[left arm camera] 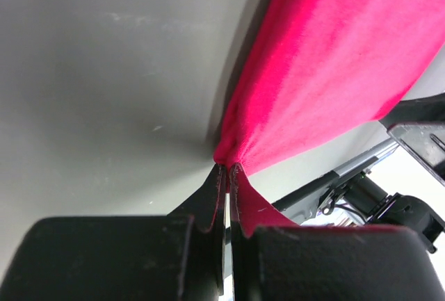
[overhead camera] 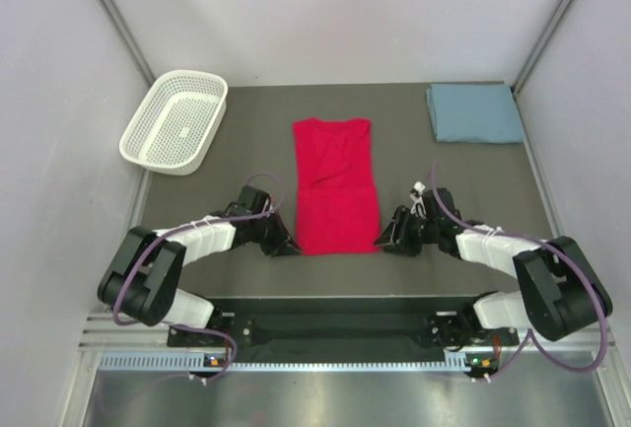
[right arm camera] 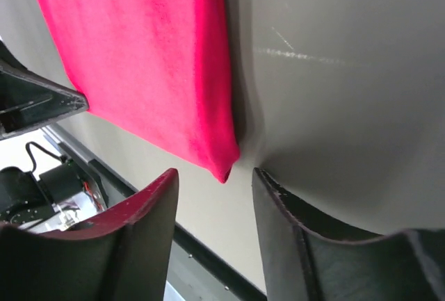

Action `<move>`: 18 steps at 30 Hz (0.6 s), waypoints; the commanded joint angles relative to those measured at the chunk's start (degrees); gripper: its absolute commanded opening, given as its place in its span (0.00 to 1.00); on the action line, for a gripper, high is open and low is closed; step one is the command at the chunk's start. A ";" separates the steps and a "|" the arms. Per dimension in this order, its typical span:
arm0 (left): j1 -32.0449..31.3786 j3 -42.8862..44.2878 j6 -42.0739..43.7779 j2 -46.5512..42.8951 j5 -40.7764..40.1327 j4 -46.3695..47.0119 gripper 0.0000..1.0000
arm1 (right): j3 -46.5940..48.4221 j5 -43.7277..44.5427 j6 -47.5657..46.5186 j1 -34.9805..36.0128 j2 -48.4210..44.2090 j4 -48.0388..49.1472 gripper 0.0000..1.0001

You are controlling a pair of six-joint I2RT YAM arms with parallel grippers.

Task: Fold and stack the t-shirts

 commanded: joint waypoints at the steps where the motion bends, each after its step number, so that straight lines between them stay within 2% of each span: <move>1: -0.45 -0.97 -1.79 -1.53 -0.95 1.85 0.00 | -2.10 5.07 -0.40 0.41 -0.36 -5.10 0.49; 8: -0.45 -0.53 -1.62 -1.27 -1.30 1.85 0.00 | -0.96 4.63 -0.31 0.41 4.38 -2.56 0.47; 15: -0.45 0.35 -0.91 -0.66 -0.86 1.77 0.00 | 0.71 4.72 0.04 0.50 10.36 0.42 0.36; 16: -0.45 0.35 -0.91 -0.74 -0.69 1.85 0.00 | 0.79 4.63 0.31 0.50 10.71 1.30 0.34; 18: -0.45 0.35 -0.65 -0.83 -0.51 1.77 0.00 | 0.71 3.76 0.05 0.50 11.33 2.36 0.17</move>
